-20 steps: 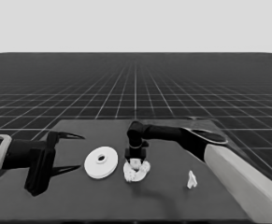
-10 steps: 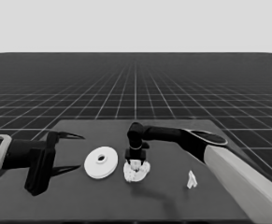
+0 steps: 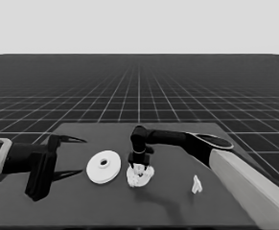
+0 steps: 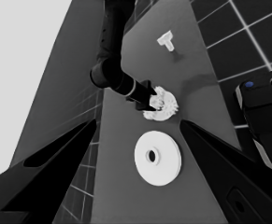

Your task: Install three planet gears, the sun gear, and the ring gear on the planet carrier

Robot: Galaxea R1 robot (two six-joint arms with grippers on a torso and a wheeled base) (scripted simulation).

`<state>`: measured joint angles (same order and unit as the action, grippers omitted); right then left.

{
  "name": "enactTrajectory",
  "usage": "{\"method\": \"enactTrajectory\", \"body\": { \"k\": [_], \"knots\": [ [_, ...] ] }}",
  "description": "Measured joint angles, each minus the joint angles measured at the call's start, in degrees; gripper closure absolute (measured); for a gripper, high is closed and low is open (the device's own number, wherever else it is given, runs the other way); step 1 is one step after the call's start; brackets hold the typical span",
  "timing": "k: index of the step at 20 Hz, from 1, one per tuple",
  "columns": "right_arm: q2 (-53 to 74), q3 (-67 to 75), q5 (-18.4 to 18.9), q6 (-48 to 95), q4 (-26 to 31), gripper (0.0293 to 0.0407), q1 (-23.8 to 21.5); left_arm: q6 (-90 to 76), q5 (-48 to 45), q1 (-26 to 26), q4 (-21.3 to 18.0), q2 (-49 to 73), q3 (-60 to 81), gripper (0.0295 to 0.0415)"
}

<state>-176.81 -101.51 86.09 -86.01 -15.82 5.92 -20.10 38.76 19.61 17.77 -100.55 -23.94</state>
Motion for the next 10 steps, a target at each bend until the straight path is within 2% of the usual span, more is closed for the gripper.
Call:
{"method": "enactTrajectory", "body": {
  "k": [10],
  "knots": [
    [-0.01,-0.01,-0.02,-6.00,-0.02,0.0390,-0.01,0.00,0.00,0.00,0.00,0.00,0.00,0.0326]
  ]
}}
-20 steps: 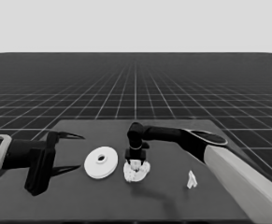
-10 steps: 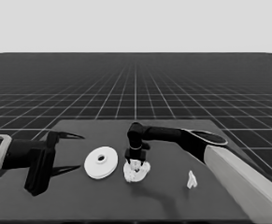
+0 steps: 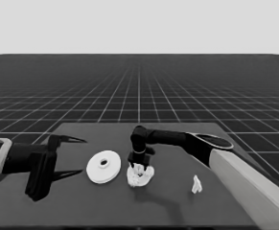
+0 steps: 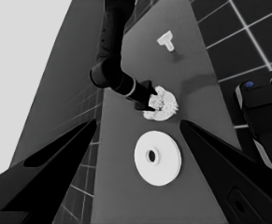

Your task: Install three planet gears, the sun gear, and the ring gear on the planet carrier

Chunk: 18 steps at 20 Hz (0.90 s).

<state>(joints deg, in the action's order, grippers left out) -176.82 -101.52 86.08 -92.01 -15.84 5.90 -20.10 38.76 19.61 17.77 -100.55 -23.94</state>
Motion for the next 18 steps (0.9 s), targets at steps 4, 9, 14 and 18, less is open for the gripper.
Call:
{"method": "enactTrajectory", "body": {
  "k": [4,9,14,18],
  "knots": [
    [-0.01,0.02,0.01,-2.40,0.02,0.0390,0.02,0.00,0.00,0.00,0.00,0.00,0.00,0.0326],
    [-0.03,0.02,0.00,-5.40,0.02,0.0391,0.02,0.00,0.00,0.00,0.00,0.00,0.00,0.0326],
    [0.05,-0.04,-0.01,-8.40,0.01,0.0390,0.26,0.00,0.00,0.00,0.00,0.00,0.00,0.0326],
    [0.06,-0.04,-0.01,-10.80,0.01,0.0390,0.29,0.00,0.00,0.00,0.00,0.00,0.00,0.0326]
  ]
}}
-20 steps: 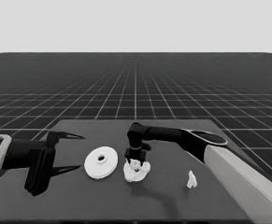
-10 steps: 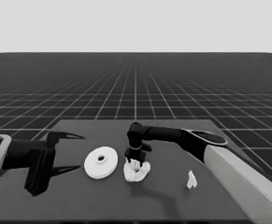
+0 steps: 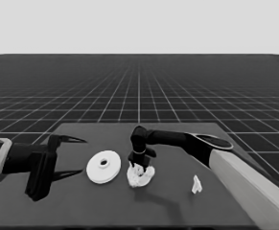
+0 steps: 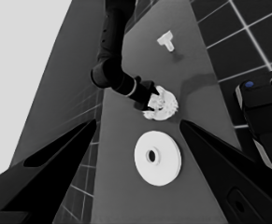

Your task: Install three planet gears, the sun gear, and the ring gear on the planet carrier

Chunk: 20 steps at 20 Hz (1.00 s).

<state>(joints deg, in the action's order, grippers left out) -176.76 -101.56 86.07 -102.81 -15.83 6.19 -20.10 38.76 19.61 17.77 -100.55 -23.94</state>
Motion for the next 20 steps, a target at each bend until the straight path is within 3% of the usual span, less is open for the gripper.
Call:
{"method": "enactTrajectory", "body": {
  "k": [20],
  "knots": [
    [0.00,0.00,0.00,-12.00,0.00,0.0390,0.00,0.00,0.00,0.00,0.00,0.00,0.00,0.0326]
  ]
}}
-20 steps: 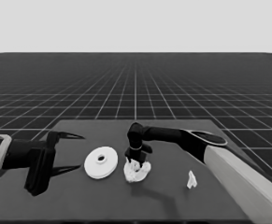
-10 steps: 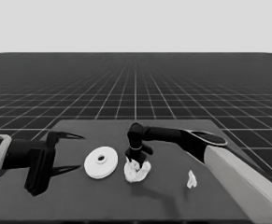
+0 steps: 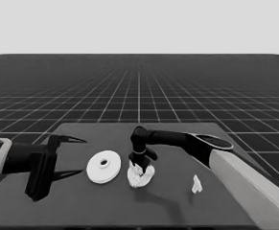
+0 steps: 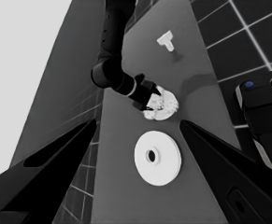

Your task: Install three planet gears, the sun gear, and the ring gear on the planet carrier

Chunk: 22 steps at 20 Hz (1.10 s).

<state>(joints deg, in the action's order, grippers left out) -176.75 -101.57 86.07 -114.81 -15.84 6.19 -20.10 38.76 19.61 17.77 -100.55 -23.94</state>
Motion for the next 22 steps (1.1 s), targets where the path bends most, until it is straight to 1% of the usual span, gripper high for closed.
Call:
{"method": "enactTrajectory", "body": {
  "k": [22],
  "knots": [
    [0.00,0.00,0.00,-13.20,0.00,0.0390,0.00,0.00,0.00,0.00,0.00,0.00,0.00,0.0326]
  ]
}}
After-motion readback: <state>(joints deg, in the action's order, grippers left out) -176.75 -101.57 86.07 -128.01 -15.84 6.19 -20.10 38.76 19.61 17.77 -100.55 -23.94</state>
